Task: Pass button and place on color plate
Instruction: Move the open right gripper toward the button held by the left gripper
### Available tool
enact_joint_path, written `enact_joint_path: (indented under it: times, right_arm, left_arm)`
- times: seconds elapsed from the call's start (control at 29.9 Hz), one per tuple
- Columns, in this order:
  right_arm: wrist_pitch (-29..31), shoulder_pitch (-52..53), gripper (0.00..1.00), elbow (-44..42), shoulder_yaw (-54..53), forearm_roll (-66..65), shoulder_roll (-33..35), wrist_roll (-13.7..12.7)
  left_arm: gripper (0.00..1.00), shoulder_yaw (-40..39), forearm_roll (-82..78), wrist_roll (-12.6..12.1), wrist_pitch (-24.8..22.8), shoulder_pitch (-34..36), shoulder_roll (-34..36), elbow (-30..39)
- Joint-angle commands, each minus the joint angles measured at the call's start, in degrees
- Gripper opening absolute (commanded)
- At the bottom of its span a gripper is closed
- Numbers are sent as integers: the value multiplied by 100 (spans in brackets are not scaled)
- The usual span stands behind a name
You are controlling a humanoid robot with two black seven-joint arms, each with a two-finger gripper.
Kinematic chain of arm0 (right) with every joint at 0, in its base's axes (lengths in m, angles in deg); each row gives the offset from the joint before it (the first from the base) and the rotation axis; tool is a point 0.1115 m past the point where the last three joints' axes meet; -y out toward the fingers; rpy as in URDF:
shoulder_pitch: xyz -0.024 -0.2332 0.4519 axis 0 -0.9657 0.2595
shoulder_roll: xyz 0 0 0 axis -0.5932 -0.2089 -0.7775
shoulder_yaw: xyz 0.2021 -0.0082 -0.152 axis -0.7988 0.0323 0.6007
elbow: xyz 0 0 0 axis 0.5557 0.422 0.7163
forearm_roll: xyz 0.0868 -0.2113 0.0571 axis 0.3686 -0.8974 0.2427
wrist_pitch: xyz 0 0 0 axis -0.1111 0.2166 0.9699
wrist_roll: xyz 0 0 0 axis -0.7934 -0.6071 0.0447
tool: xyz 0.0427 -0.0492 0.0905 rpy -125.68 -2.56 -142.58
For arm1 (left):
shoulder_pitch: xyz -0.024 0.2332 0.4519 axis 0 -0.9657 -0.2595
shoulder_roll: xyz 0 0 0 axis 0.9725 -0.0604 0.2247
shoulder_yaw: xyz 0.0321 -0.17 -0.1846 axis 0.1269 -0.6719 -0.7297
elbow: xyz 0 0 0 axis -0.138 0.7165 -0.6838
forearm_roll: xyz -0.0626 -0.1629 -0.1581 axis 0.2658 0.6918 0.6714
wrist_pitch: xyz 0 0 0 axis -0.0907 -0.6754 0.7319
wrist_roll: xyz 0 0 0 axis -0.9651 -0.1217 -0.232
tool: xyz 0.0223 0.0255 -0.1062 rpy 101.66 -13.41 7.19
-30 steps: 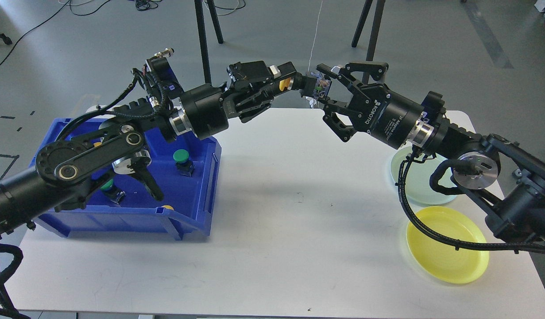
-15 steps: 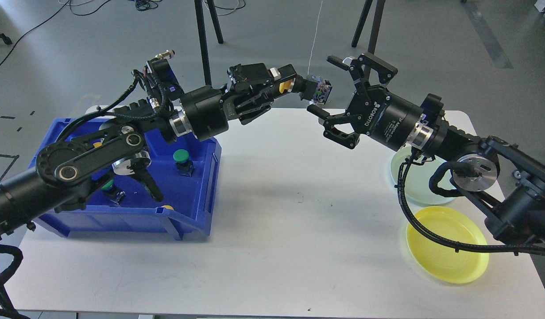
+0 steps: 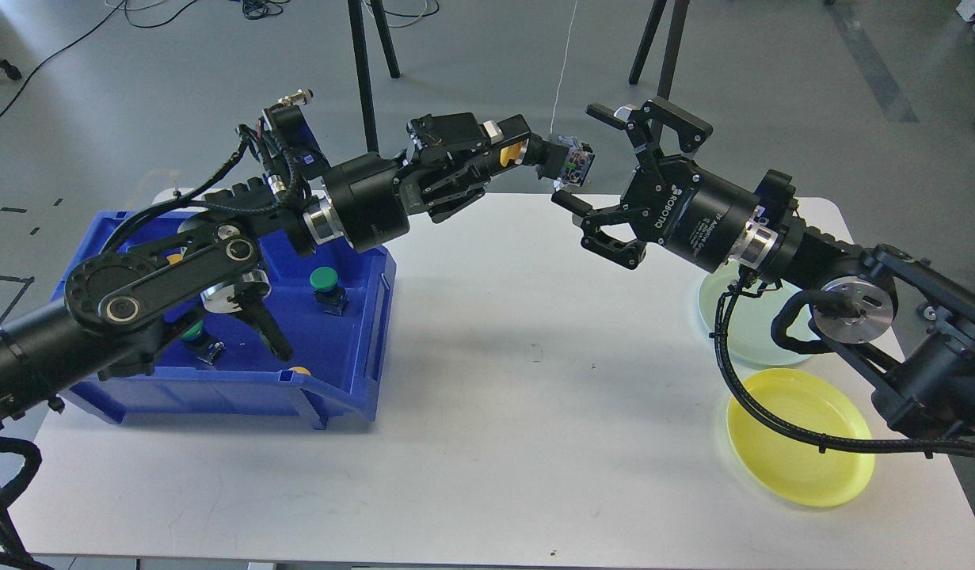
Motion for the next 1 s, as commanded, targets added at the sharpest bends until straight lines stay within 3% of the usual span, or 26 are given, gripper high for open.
enact_joint_path:
  times: [0.0, 0.7, 0.77, 0.87, 0.97]
  right_arm:
    - [0, 42, 95, 7, 26, 4, 21, -24]
    - [0, 403, 92, 16, 475, 12, 30, -51]
    - [0, 412, 83, 7, 466, 30, 39, -42]
    - [0, 403, 61, -10, 457, 118, 39, -42]
    - [0, 403, 50, -19, 457, 118, 39, -42]
  left_arm:
    - [7, -1, -1, 0, -18, 0, 8, 0]
    - [7, -9, 149, 0, 97, 9, -45, -44]
    - [7, -9, 149, 0, 97, 9, -45, -44]
    - [7, -9, 149, 0, 88, 9, -45, -44]
    - [7, -9, 149, 0, 53, 9, -36, -44]
